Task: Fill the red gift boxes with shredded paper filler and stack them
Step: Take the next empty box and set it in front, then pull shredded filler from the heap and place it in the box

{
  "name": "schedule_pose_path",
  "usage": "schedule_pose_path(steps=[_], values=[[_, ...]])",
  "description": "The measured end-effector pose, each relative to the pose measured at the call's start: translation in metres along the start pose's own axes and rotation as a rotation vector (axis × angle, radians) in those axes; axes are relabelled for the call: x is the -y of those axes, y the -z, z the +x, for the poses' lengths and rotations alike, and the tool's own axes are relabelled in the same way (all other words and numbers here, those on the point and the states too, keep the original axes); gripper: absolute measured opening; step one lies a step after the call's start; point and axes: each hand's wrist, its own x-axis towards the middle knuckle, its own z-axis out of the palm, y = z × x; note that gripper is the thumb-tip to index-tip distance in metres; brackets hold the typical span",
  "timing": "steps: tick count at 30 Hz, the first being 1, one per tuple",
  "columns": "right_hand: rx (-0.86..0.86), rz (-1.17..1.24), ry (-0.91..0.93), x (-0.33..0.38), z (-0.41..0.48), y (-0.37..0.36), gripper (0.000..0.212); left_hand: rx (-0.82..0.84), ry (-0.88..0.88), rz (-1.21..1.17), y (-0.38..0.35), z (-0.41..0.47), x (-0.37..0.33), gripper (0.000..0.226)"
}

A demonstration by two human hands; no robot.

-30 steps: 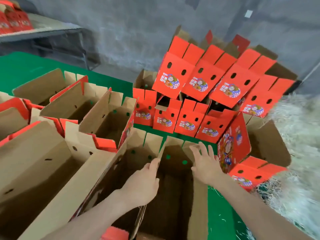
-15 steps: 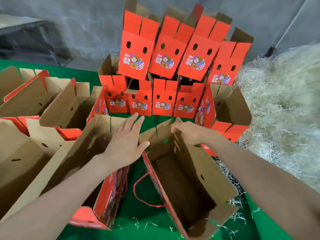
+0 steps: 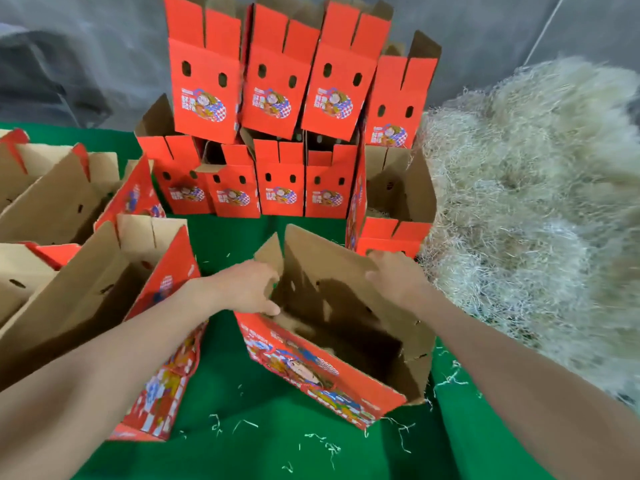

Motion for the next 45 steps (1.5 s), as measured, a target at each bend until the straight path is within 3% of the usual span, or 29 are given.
schedule_pose_path(steps=[2, 3, 8, 11, 13, 21, 23, 25, 27, 29, 31, 33, 36, 39, 41, 43, 45], values=[[-0.080, 0.018, 0.037, 0.004, 0.007, 0.002, 0.024, 0.062, -0.015, 0.037, -0.003, -0.007, -0.015, 0.059], [-0.120, 0.047, 0.048, 0.007, 0.010, 0.002, 0.022, 0.011, -0.034, 0.046, -0.005, -0.010, -0.023, 0.056], [-0.163, 0.035, 0.050, -0.002, 0.010, -0.003, 0.030, -0.461, -0.116, 0.151, -0.008, -0.007, -0.046, 0.056], [-0.128, -0.008, -0.010, -0.019, -0.001, -0.007, 0.027, -0.396, -0.045, 0.129, -0.012, 0.009, -0.046, 0.060], [-0.166, -0.005, -0.018, -0.026, -0.011, -0.008, 0.024, -0.358, -0.031, 0.081, -0.015, 0.019, -0.044, 0.047], [-0.172, 0.133, -0.135, -0.036, -0.032, -0.016, 0.037, -0.513, -0.095, 0.059, -0.017, 0.037, -0.043, 0.032], [-0.251, 0.258, -0.239, -0.036, -0.039, -0.021, 0.034, -0.561, -0.127, 0.015, -0.021, 0.044, -0.050, 0.029], [-0.367, 0.326, -0.279, -0.029, -0.047, -0.025, 0.029, -0.581, -0.224, -0.036, -0.026, 0.049, -0.062, 0.040], [-0.454, 0.353, -0.250, -0.024, -0.052, -0.026, 0.023, -0.569, -0.272, -0.087, -0.030, 0.049, -0.075, 0.047], [-0.491, 0.353, -0.206, -0.025, -0.054, -0.021, 0.018, -0.565, -0.263, -0.148, -0.027, 0.046, -0.081, 0.036], [-0.422, 0.341, -0.155, -0.032, -0.051, -0.016, 0.015, -0.537, -0.218, -0.145, -0.020, 0.045, -0.078, 0.017], [-0.347, 0.342, -0.106, -0.037, -0.049, -0.012, 0.015, -0.486, -0.165, -0.063, -0.014, 0.045, -0.077, 0.014], [-0.369, 0.355, -0.065, -0.046, -0.044, -0.001, 0.019, -0.491, -0.132, -0.008, -0.007, 0.048, -0.096, 0.017], [-0.395, 0.355, 0.032, -0.063, -0.041, 0.013, 0.022, -0.601, -0.275, -0.205, -0.001, 0.053, -0.136, 0.025], [-0.448, 0.304, 0.060, -0.087, -0.040, 0.021, 0.024, -0.573, -0.355, -0.397, 0.002, 0.056, -0.170, 0.020], [-0.495, 0.238, -0.002, -0.129, -0.036, 0.036, 0.033, -0.482, -0.370, -0.520, 0.004, 0.064, -0.202, 0.016], [-0.475, 0.226, -0.198, -0.185, -0.027, 0.055, 0.056, -0.425, -0.365, -0.615, 0.008, 0.075, -0.227, 0.013]])
